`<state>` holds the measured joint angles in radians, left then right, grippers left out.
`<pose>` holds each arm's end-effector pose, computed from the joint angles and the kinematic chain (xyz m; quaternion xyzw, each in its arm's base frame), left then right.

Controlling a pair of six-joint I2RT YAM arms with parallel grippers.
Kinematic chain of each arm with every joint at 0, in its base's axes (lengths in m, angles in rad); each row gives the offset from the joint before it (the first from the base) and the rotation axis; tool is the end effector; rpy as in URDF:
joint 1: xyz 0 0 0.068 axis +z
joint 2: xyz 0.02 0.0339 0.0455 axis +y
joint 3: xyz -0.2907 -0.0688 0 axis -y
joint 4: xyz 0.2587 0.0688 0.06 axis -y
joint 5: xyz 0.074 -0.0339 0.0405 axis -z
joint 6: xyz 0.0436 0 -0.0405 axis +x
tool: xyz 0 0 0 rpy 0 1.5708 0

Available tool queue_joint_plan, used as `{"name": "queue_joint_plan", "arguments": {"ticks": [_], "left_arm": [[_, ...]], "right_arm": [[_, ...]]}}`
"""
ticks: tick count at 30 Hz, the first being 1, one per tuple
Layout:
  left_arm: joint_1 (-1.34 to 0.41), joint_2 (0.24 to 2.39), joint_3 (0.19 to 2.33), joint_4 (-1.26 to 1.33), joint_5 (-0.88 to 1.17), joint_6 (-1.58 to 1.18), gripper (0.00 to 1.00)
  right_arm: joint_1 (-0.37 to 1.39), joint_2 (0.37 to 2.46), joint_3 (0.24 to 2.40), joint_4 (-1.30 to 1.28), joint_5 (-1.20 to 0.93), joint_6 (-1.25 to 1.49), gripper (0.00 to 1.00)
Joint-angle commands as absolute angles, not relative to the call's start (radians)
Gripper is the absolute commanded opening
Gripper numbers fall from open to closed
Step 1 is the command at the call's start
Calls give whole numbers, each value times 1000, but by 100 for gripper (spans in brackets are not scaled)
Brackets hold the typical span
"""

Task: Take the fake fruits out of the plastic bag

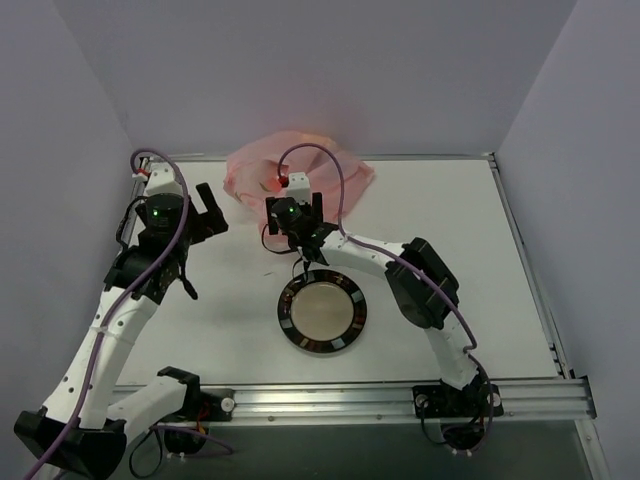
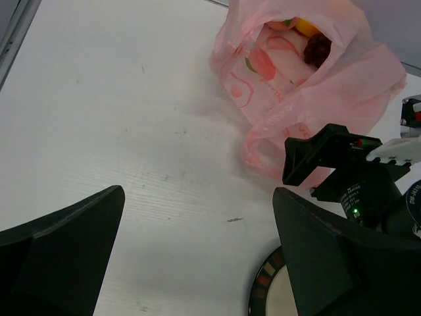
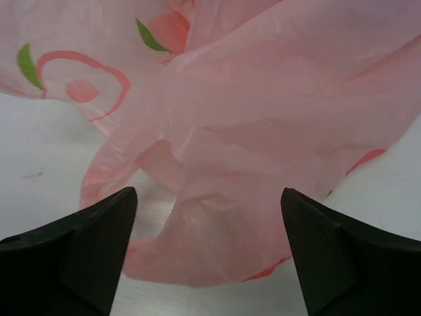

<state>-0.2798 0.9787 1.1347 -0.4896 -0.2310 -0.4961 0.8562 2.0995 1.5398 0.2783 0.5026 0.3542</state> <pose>0.2085 -0.0495 0.4161 -0.1538 0.7973 -0.1310 0.5687 0.3602 0.3832 0.2468 -0.0475 0.7870 0.1677 0.5918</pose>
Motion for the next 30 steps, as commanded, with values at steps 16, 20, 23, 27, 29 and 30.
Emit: {"name": "queue_joint_plan", "arguments": {"ticks": [16,20,23,27,29,30], "left_arm": [[-236,1252,1247,-402,121,-448,94],[-311,1310,1270,-399,63,-410,94],[-313,1347,1287,-419,-82,-397,94],[-310,1397,1328,-428,-235,-382,94],[-305,1440,1364,-416,-238,-368,94],[-305,1460,1382,-416,-250,-361,94]], "right_arm": [[739,1798,1189,360,497,296,0],[719,1689,1089,368,454,290,0],[697,1640,1039,371,411,293,0],[666,1583,996,387,358,296,0],[654,1554,976,397,318,301,0],[643,1546,970,402,305,301,0]]}}
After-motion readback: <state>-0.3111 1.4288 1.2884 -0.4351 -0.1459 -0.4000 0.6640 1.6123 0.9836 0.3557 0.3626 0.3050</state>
